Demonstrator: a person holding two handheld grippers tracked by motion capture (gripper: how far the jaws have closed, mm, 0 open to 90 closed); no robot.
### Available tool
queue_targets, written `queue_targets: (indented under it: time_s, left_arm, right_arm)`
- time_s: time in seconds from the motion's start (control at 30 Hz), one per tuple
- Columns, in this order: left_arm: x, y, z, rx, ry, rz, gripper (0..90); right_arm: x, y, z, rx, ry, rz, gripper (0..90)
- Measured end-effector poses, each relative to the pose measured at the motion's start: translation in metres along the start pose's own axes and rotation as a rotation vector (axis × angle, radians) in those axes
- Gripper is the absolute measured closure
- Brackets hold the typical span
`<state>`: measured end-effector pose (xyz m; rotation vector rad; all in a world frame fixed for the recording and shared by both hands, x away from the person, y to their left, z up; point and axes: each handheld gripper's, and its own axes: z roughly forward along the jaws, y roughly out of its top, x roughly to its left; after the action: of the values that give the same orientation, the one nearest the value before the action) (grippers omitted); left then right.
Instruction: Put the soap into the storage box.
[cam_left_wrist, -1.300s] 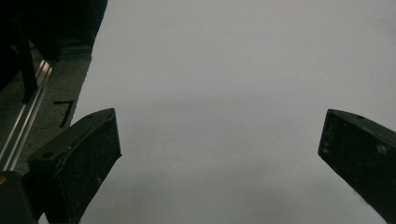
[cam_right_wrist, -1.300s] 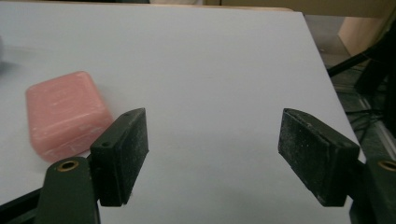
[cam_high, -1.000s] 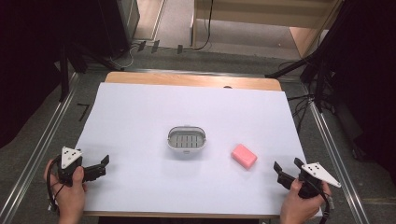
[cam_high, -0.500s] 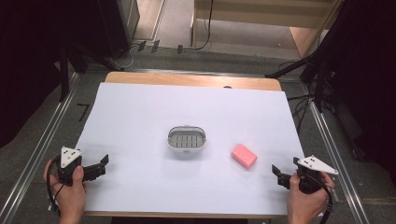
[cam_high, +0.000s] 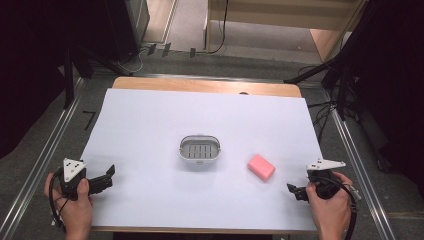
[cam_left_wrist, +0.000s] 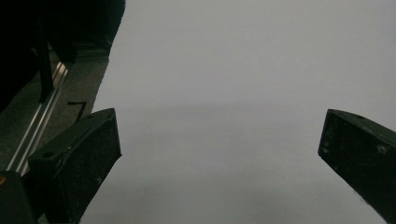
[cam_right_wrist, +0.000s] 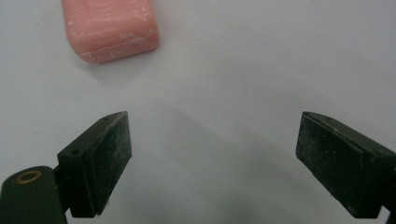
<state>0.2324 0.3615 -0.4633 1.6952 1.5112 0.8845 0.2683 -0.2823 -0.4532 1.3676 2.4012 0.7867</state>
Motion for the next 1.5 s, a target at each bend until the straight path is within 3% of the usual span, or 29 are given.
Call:
queue_targets:
  time_s: [0.2,0.37,0.57,0.77,1.23,1.5]
  left_arm:
    - [-0.007,0.000,0.001,0.012,0.022,0.062,0.0]
    - [-0.006,0.000,0.001,0.010,0.020,0.054,0.0]
    - [-0.006,0.001,0.003,0.024,0.015,0.060,0.0]
    - [-0.007,0.000,0.002,0.018,0.016,0.065,0.0]
    - [-0.008,0.001,0.004,0.034,0.023,0.072,0.0]
    - [-0.008,0.001,0.004,0.036,0.023,0.072,0.0]
  right_arm:
    - [0.004,0.018,0.001,0.089,-0.005,-0.066,11.2]
    - [0.012,0.036,0.008,0.197,0.019,-0.121,12.2]
    - [0.020,0.048,0.019,0.249,0.054,-0.146,12.7]
    - [0.027,0.057,0.025,0.279,0.080,-0.160,13.0]
    - [0.041,0.083,0.029,0.289,0.078,-0.176,13.0]
    - [0.045,0.089,0.035,0.313,0.083,-0.152,13.5]
